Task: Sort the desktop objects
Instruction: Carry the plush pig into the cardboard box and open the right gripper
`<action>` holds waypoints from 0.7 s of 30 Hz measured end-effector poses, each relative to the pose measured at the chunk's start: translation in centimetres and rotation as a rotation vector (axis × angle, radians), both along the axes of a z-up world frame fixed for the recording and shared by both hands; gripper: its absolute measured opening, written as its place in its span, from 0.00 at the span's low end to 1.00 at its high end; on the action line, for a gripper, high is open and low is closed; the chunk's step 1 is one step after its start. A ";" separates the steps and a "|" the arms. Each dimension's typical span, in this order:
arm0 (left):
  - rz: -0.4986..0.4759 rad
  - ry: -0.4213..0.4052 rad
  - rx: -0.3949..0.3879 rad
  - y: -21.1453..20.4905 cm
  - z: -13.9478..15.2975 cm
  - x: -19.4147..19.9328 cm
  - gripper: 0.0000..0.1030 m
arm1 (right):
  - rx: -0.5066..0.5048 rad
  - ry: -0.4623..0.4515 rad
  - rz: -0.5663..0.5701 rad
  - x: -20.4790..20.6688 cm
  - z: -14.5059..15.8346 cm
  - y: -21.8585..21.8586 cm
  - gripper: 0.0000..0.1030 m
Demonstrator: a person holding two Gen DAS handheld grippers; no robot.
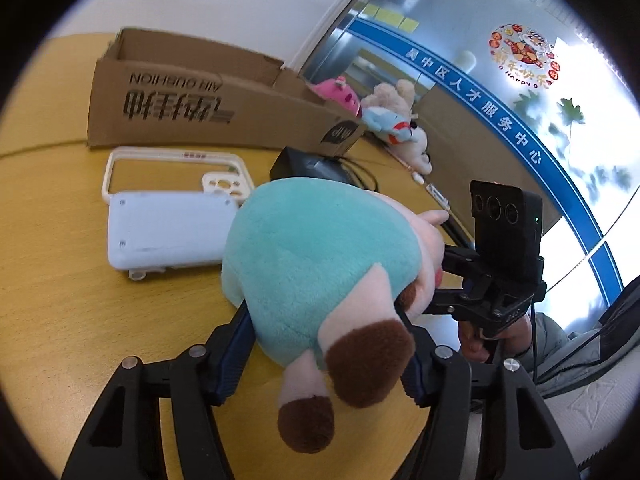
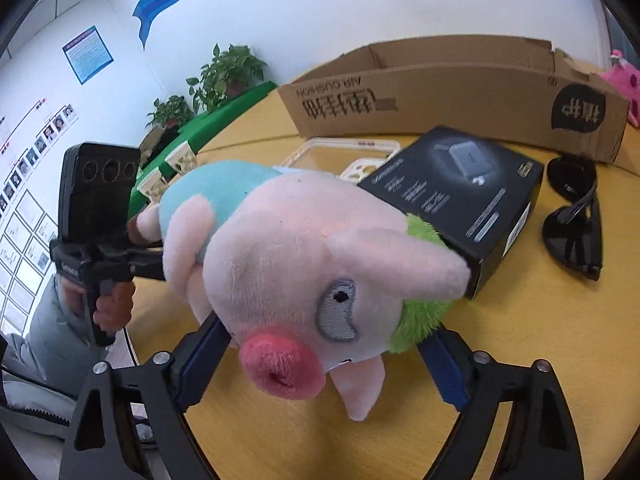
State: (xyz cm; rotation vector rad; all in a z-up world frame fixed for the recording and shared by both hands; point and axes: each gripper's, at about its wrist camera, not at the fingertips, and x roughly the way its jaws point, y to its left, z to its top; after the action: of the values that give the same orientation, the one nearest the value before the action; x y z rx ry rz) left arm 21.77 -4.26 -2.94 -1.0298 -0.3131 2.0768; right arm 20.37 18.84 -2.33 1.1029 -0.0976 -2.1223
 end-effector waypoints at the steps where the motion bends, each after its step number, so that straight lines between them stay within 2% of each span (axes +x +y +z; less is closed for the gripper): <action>1: 0.013 0.030 0.000 0.2 1.0 0.4 0.59 | -0.004 0.028 -0.012 0.2 0.8 0.2 0.84; 4: 0.069 0.134 0.005 0.7 4.8 0.3 0.59 | -0.015 0.115 -0.037 0.9 3.3 0.5 0.83; 7: 0.106 0.246 0.004 1.2 9.3 -1.0 0.59 | -0.039 0.226 -0.051 0.3 7.3 0.6 0.83; 14: 0.139 0.480 0.035 1.8 19.6 -6.7 0.59 | -0.069 0.513 -0.088 -4.7 19.1 -0.3 0.83; 16: 0.141 0.535 0.030 2.1 22.0 -8.7 0.59 | -0.080 0.552 -0.099 -6.3 21.3 -0.3 0.83; 21: 0.160 0.584 0.014 2.4 26.2 -14.9 0.59 | -0.100 0.612 -0.109 -12.4 26.2 -0.7 0.83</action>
State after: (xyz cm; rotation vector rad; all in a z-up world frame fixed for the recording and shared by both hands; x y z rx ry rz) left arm 6.86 -1.90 23.26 -0.3615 -0.1110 2.4041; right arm 8.02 18.15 23.85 0.3635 0.0270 -2.4303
